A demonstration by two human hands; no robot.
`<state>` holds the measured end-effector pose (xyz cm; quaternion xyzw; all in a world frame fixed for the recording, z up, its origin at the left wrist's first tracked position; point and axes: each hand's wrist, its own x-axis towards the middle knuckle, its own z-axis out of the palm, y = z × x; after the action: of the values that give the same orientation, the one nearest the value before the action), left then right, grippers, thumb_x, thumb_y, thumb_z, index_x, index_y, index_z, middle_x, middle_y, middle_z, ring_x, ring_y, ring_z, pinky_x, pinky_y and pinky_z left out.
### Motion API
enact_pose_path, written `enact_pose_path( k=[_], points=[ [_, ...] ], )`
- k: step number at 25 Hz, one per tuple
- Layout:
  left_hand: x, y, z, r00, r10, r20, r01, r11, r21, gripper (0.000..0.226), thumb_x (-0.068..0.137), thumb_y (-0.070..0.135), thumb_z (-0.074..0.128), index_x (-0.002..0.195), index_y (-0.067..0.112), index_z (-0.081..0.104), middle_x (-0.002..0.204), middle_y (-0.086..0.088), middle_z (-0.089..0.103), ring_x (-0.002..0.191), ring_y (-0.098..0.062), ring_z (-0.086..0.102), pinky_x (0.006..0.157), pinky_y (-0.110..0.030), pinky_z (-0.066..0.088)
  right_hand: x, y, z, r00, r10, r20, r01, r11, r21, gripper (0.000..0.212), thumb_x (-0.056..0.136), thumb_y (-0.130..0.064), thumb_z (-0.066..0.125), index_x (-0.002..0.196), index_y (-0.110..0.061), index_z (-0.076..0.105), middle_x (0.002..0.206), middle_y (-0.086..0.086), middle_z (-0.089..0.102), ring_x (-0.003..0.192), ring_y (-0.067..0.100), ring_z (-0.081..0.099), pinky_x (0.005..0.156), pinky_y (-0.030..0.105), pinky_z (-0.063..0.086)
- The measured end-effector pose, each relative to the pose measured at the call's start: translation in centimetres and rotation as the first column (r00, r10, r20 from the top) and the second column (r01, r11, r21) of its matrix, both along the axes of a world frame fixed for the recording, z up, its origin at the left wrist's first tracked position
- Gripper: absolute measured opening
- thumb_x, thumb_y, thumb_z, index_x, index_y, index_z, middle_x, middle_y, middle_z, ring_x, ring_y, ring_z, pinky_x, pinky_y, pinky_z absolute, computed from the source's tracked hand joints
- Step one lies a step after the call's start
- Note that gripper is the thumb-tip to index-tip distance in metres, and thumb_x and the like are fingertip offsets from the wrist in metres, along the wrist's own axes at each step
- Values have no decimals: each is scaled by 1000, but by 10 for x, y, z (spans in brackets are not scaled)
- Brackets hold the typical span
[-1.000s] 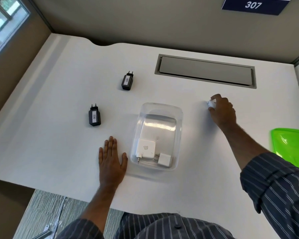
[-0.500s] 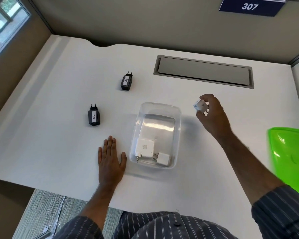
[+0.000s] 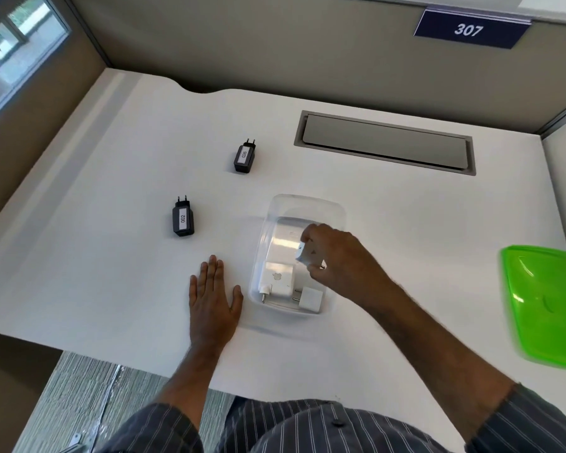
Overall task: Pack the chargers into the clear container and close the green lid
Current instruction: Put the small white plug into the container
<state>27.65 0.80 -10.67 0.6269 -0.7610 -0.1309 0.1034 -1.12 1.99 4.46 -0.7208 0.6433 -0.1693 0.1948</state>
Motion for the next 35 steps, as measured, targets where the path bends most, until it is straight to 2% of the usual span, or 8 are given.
enact_pose_path(
  k=[4, 9, 14, 17, 21, 25, 28, 35],
  points=[
    [0, 0, 0, 1000, 5, -8, -5, 1000, 5, 70, 100, 43, 35, 161, 10, 23, 171, -6, 18, 160, -21, 12, 130, -46, 12, 10, -1, -27, 965, 102, -241, -90, 994, 62, 37, 71, -4, 65, 103, -18, 52, 84, 1, 58, 70, 30, 56, 66, 40, 50],
    [2, 0, -2, 1000, 2, -16, -2, 1000, 16, 71, 101, 44, 35, 161, 11, 21, 172, -5, 16, 160, -20, 10, 130, -47, 12, 13, -3, -47, 889, 160, -429, -123, 986, 114, 38, 74, -2, 65, 109, -14, 54, 87, 2, 63, 79, 27, 66, 114, 39, 34],
    [1, 0, 0, 1000, 7, -25, -6, 1000, 17, 71, 100, 43, 36, 161, 10, 21, 172, -5, 17, 160, -20, 11, 130, -47, 12, 27, -7, -40, 848, 196, -493, -103, 972, 210, 38, 76, 7, 47, 110, -7, 58, 88, 9, 67, 83, 33, 67, 114, 40, 33],
    [2, 0, 0, 1000, 10, -29, -9, 1000, 21, 71, 100, 44, 36, 161, 11, 22, 172, -5, 17, 160, -20, 11, 130, -47, 12, 30, -7, -34, 867, 204, -454, -104, 967, 234, 37, 77, 9, 47, 108, -8, 57, 89, 8, 67, 75, 31, 60, 104, 38, 40],
    [1, 0, 0, 1000, 9, -25, -9, 1000, 13, 70, 100, 43, 37, 161, 10, 24, 171, -6, 19, 160, -21, 13, 130, -47, 13, 20, -11, -28, 960, 72, -272, 7, 961, 278, 19, 92, -7, 47, 109, -11, 55, 90, 7, 57, 82, 30, 55, 68, 31, 40],
    [2, 0, 0, 1000, 7, -21, -7, 1000, 14, 70, 101, 43, 37, 161, 11, 22, 172, -5, 17, 160, -20, 10, 130, -47, 12, 10, -28, -20, 987, 42, -157, -20, 990, 139, 20, 89, -27, 66, 105, -22, 55, 97, -5, 66, 83, 22, 61, 70, 33, 50],
    [1, -1, 1, 1000, 5, -18, -5, 1000, 23, 70, 101, 42, 38, 161, 11, 21, 172, -5, 16, 160, -19, 9, 130, -47, 12, 10, -50, -4, 1000, -1, 1, 1, 993, 120, 15, 90, -33, 65, 100, -29, 55, 94, -12, 62, 74, 11, 57, 68, 32, 50],
    [1, -1, 4, 1000, 14, -10, -14, 999, 35, 70, 102, 41, 40, 162, 11, 21, 172, -5, 15, 160, -19, 8, 130, -46, 12, 23, -125, 15, 997, 62, 55, -62, 998, 7, 12, 92, -31, 61, 102, -27, 57, 88, -11, 59, 72, 11, 55, 65, 32, 47]
  ],
)
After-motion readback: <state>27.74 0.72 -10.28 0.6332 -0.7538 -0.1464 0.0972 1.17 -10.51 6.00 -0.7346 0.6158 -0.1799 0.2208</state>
